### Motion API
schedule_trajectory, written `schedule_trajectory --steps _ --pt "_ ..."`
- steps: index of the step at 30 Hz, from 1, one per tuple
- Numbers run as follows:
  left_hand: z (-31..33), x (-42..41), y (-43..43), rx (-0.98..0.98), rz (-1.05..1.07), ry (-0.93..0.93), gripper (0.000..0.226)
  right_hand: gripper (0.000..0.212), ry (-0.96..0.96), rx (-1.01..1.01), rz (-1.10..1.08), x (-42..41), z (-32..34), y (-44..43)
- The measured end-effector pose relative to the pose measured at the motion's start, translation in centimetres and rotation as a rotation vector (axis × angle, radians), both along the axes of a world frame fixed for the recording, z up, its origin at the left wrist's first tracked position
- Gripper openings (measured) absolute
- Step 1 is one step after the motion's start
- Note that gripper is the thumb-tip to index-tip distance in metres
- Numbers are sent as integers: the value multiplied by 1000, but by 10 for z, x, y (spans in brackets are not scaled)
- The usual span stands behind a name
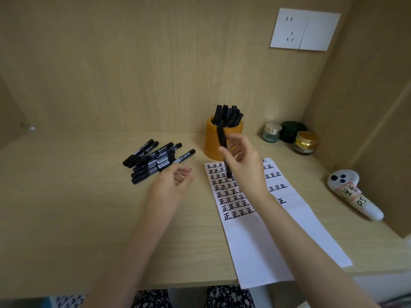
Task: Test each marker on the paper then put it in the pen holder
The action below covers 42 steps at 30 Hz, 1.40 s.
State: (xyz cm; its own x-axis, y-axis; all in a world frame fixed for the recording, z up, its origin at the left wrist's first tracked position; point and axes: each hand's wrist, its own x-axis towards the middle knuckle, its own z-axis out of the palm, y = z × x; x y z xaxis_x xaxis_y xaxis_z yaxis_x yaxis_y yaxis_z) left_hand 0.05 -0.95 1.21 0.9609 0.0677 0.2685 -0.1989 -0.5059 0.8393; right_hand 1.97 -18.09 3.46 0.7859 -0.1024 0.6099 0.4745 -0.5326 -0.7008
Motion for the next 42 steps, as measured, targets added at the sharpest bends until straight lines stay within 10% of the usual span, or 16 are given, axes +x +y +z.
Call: schedule_trajectory --steps 4,18,35,42 --pt "-14 29 12 212 105 -70 16 61 -75 31 -31 32 22 -1" --pt "-33 65 21 538 180 -100 34 50 -234 108 -143 100 52 -9" --pt "-35 62 20 371 152 -68 29 47 30 -370 -314 108 19 -19" --pt "-22 42 17 -40 116 44 23 44 47 -44 -228 67 10 -10"
